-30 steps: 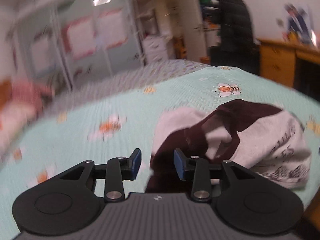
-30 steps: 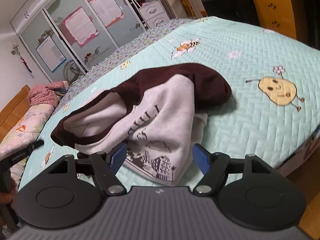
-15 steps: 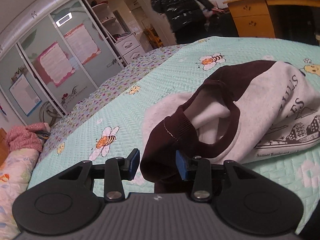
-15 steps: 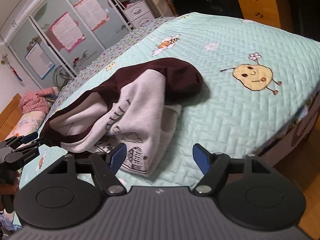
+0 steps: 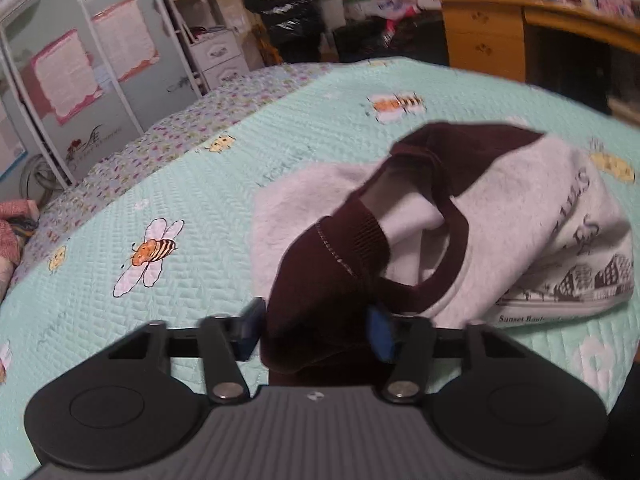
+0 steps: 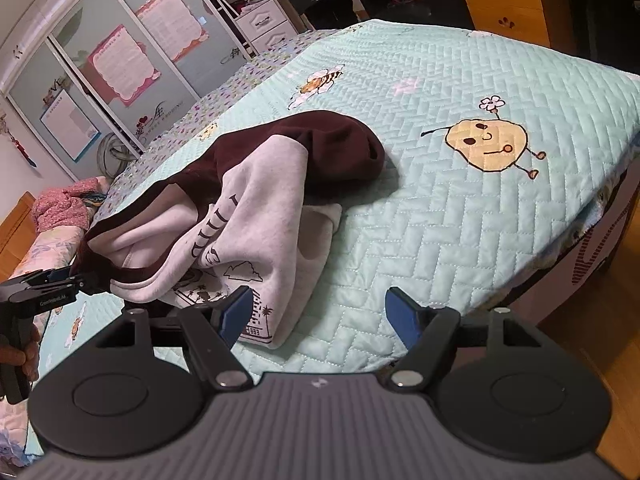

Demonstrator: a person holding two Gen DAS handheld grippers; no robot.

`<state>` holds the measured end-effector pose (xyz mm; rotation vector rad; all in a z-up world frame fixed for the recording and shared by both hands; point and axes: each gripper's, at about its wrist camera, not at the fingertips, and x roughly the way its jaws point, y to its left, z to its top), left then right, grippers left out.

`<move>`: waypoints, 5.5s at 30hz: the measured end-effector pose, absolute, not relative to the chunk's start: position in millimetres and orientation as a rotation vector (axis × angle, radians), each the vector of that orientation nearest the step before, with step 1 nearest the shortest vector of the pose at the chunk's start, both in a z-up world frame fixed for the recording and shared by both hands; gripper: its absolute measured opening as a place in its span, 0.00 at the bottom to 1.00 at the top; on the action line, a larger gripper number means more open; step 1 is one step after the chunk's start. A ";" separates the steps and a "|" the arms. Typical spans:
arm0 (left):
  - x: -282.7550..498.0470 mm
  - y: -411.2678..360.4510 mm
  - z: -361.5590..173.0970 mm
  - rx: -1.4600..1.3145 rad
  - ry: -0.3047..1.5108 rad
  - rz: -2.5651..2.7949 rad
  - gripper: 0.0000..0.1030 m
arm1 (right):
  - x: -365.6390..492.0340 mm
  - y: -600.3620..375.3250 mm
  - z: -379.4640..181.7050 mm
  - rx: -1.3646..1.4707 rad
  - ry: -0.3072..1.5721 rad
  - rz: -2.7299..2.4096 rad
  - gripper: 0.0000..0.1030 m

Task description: Fold clothes

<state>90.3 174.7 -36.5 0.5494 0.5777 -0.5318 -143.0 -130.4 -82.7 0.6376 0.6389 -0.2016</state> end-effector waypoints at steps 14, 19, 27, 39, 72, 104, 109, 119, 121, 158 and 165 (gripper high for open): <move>-23.2 210.2 2.2 0.236 0.489 -0.553 0.11 | -126.7 -118.8 -48.8 0.372 0.564 -0.162 0.72; -31.2 243.2 -20.3 0.206 0.585 -0.483 0.11 | -88.5 -98.5 -28.6 0.169 0.514 -0.046 0.72; -41.3 248.9 -36.2 0.202 0.632 -0.455 0.12 | -16.0 -44.8 -21.0 -0.395 0.458 0.057 0.75; -35.4 249.8 -60.8 0.203 0.717 -0.444 0.12 | 99.5 -9.6 -58.7 -0.335 0.704 0.303 0.70; 51.5 180.8 202.6 -0.017 0.124 -0.423 0.12 | -103.3 -74.2 167.6 0.156 -0.099 0.299 0.08; 122.5 225.3 -50.1 -0.170 1.048 -0.212 0.38 | -46.3 -157.1 -71.9 0.612 0.562 -0.264 0.51; 76.9 242.2 -70.2 -0.251 1.054 -0.281 0.38 | -75.9 -132.8 -64.7 0.617 0.551 -0.198 0.54; 49.4 233.4 -38.4 -0.307 0.973 -0.361 0.43 | -67.6 -31.3 13.2 0.410 0.472 0.186 0.66; 46.2 234.1 -31.2 -0.291 0.938 -0.365 0.46 | -63.3 -6.5 30.5 0.304 0.419 0.251 0.76; 47.2 229.0 -75.7 -0.235 1.064 -0.303 0.55 | -24.4 -104.4 -101.3 0.435 0.618 -0.210 0.06; 44.4 220.8 -76.0 -0.213 1.059 -0.322 0.55 | -46.6 -88.7 -85.7 0.445 0.629 -0.204 0.16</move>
